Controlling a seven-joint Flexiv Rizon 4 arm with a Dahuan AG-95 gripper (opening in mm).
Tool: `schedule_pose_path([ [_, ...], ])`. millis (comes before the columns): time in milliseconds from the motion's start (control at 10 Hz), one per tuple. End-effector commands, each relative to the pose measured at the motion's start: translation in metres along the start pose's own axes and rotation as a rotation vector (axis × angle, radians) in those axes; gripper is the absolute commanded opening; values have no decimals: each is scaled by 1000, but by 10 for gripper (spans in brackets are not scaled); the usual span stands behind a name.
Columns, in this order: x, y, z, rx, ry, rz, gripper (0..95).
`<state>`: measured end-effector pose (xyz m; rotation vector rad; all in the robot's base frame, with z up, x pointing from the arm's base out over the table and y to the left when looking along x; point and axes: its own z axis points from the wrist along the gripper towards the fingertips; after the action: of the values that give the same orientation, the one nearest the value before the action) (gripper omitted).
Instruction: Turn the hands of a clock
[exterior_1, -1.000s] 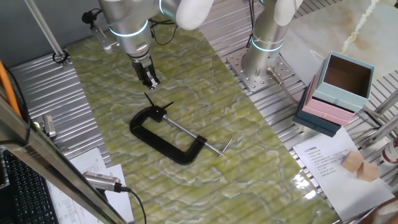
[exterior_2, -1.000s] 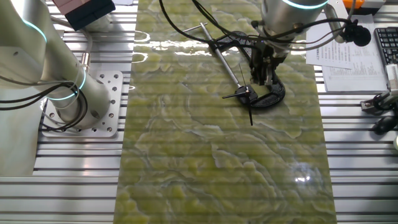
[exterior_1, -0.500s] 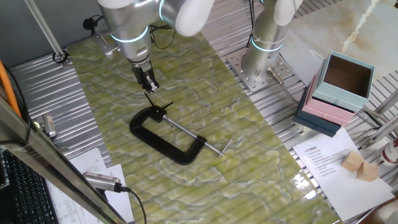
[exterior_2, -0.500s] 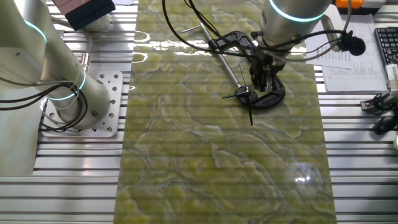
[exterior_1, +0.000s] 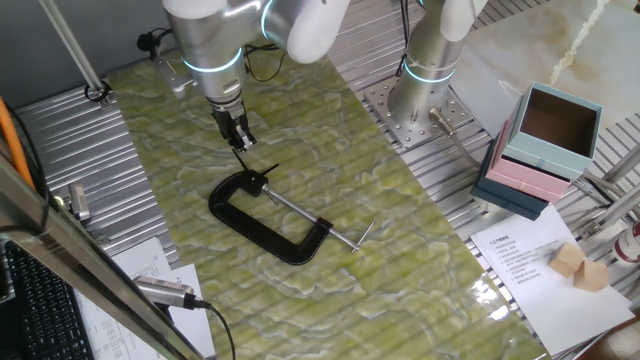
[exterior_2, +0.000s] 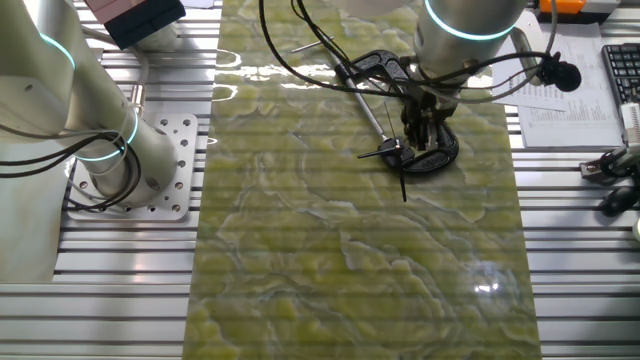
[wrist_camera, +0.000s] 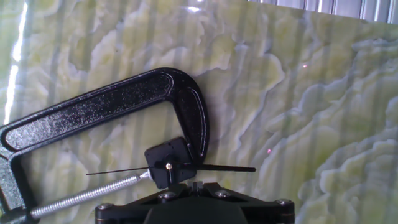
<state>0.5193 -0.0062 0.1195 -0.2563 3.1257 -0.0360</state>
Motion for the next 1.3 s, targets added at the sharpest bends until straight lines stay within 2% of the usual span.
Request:
schedule_pose_path([
  [100,-10,-1,-1,7,-15,-2,0],
  [300,-18,-1,-2,25,-6,-7,0],
  [600,-20,-3,16,48,-2,-39,0],
  [900,-20,-8,28,49,-6,-72,0],
  [1200,-26,-10,30,48,-10,-72,0],
  [1300,-37,-14,26,45,-17,-77,0],
])
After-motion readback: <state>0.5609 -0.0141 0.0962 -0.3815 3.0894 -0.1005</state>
